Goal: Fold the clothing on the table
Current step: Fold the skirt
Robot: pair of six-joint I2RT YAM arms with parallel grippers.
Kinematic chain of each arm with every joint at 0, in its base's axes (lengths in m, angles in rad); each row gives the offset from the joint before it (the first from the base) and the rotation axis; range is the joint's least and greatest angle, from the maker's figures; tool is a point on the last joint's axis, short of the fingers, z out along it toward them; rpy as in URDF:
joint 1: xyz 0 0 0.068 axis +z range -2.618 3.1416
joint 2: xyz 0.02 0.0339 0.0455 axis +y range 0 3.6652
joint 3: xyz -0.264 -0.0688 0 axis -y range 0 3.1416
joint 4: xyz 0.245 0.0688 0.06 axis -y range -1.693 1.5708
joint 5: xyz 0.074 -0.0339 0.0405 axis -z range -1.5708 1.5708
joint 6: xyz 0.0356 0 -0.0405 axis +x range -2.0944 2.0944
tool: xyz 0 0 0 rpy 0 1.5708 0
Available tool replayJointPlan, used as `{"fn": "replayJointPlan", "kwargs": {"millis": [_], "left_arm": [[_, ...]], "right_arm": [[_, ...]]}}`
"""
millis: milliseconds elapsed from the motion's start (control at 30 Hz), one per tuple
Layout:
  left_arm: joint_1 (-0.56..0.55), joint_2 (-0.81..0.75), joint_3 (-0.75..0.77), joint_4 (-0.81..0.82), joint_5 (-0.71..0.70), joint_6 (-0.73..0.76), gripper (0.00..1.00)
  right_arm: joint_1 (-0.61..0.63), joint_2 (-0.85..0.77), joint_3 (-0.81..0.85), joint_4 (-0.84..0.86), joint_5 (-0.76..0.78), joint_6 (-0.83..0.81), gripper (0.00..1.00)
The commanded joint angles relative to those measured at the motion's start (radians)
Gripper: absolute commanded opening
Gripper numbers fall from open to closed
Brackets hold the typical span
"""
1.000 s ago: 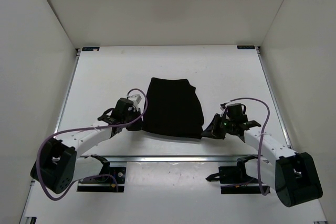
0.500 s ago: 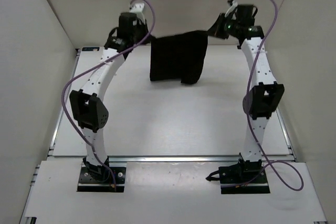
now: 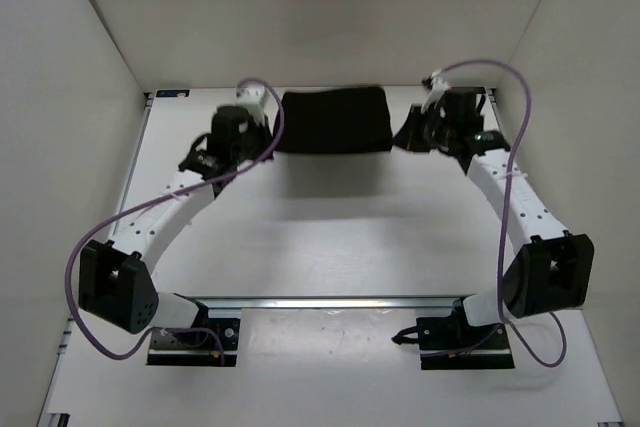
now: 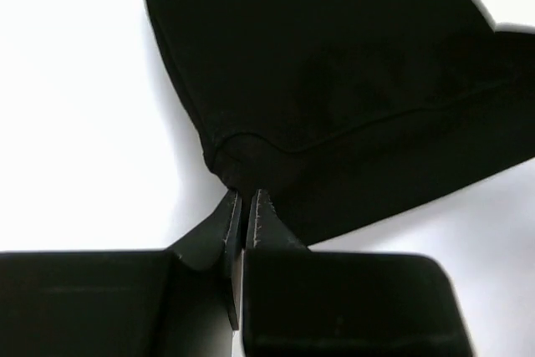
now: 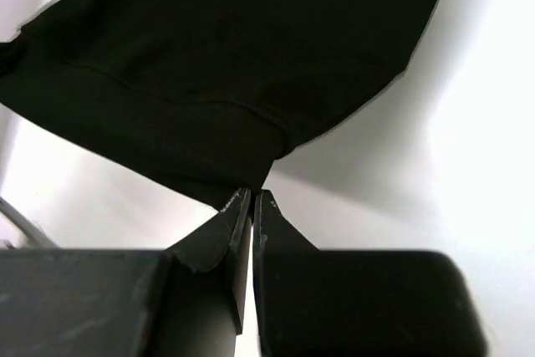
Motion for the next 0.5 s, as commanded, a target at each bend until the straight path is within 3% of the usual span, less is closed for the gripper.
{"fn": "replayJointPlan", "kwargs": {"millis": [0,133,233,367,467], "left_arm": [[-0.052,-0.097,-0.263,-0.044,-0.059,-0.013,0.0],[-0.066,-0.258,-0.499,-0.085,-0.007,-0.094,0.0],[-0.084,-0.368,-0.611,-0.171,0.024,-0.133,0.0],[-0.071,-0.473,-0.672,-0.223,0.046,-0.182,0.0],[-0.026,-0.43,-0.653,-0.217,0.07,-0.188,0.0]], "right_arm": [[0.052,-0.06,-0.3,0.028,0.136,-0.008,0.0],[0.135,-0.223,-0.627,0.054,0.14,0.102,0.0],[0.206,-0.352,-0.761,0.019,0.139,0.189,0.0],[0.198,-0.454,-0.865,0.023,0.085,0.245,0.0],[0.152,-0.427,-0.84,0.051,0.032,0.219,0.0]]}}
